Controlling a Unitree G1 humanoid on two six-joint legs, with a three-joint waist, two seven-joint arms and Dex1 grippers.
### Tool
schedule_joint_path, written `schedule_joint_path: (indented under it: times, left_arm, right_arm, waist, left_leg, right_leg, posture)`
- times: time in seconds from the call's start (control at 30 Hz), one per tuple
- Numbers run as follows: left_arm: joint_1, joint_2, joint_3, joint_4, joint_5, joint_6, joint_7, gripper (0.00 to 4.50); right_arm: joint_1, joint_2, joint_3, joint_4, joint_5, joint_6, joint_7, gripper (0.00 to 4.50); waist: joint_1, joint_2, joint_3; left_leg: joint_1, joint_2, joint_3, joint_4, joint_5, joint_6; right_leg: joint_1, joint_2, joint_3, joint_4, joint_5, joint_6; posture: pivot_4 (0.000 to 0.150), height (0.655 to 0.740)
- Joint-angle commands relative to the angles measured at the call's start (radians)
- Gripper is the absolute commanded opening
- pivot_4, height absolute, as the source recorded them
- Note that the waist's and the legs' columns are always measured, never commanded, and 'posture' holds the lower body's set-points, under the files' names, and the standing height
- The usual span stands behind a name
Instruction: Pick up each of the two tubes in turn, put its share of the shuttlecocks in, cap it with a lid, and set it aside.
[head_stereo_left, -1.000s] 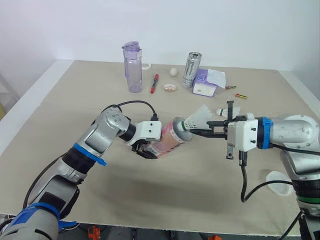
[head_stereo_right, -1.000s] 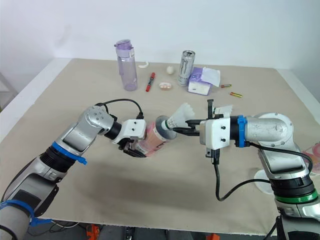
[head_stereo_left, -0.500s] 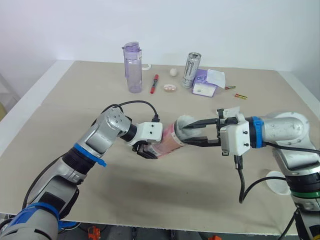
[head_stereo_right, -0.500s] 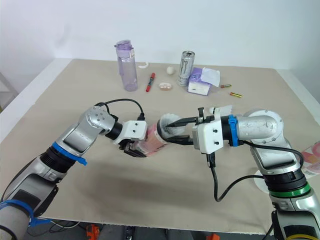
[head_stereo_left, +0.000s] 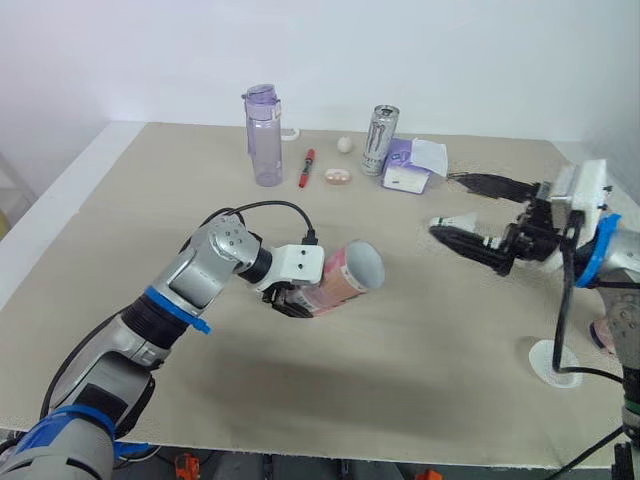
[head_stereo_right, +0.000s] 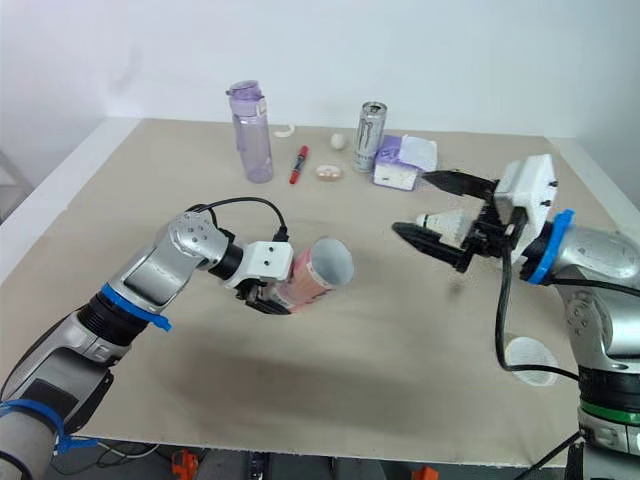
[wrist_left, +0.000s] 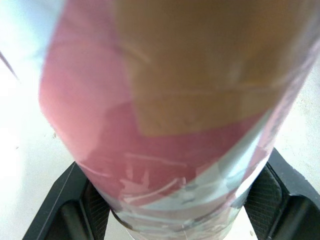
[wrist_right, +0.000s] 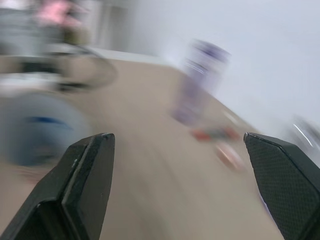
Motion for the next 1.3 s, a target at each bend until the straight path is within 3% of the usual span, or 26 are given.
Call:
schedule_joint_path:
  times: [0.03,0.5,0.87,1.3]
  left_arm:
    - [0.004,0.004,-0.031,-0.001,0.025,0.014,-0.003,3.01]
    - [0.021,0.027,-0.026,-0.038,0.025,0.032,-0.005,3.01]
    - [0.020,0.030,-0.023,-0.040,0.029,0.038,0.002,3.01]
    - [0.047,0.049,-0.015,-0.069,0.032,0.053,0.018,3.01]
  right_arm:
    - [-0.009,-0.015,-0.027,0.216,-0.115,-0.117,-0.039,4.44]
    - [-0.228,-0.030,0.018,0.704,-0.264,-0.291,-0.005,4.44]
    - [-0.318,0.011,0.052,0.832,-0.286,-0.261,0.009,4.44]
    - [-0.380,0.055,0.084,0.854,-0.302,-0.212,0.039,4.44]
  waist:
    - [-0.001,0.000,0.000]
    - [-0.017,0.001,0.000]
    - [-0.023,0.001,0.000]
    - [-0.025,0.001,0.000]
  left_leg:
    - [0.000,0.000,0.000,0.000,0.000,0.000]
    - [0.001,-0.002,0.001,-0.001,0.000,0.001]
    - [0.001,-0.002,0.000,-0.001,0.000,0.001]
    - [0.001,-0.002,0.000,-0.001,0.000,0.001]
  right_leg:
    - [0.000,0.000,0.000,0.000,-0.001,0.001]
    - [0.001,0.000,0.004,0.000,0.000,0.002]
    - [0.002,0.000,0.004,0.000,0.001,0.002]
    - [0.002,0.001,0.004,0.000,0.001,0.002]
  posture:
    - [0.150,0.7400]
    - [0.150,0.7400]
    - [0.150,0.7400]
    - [0.150,0.7400]
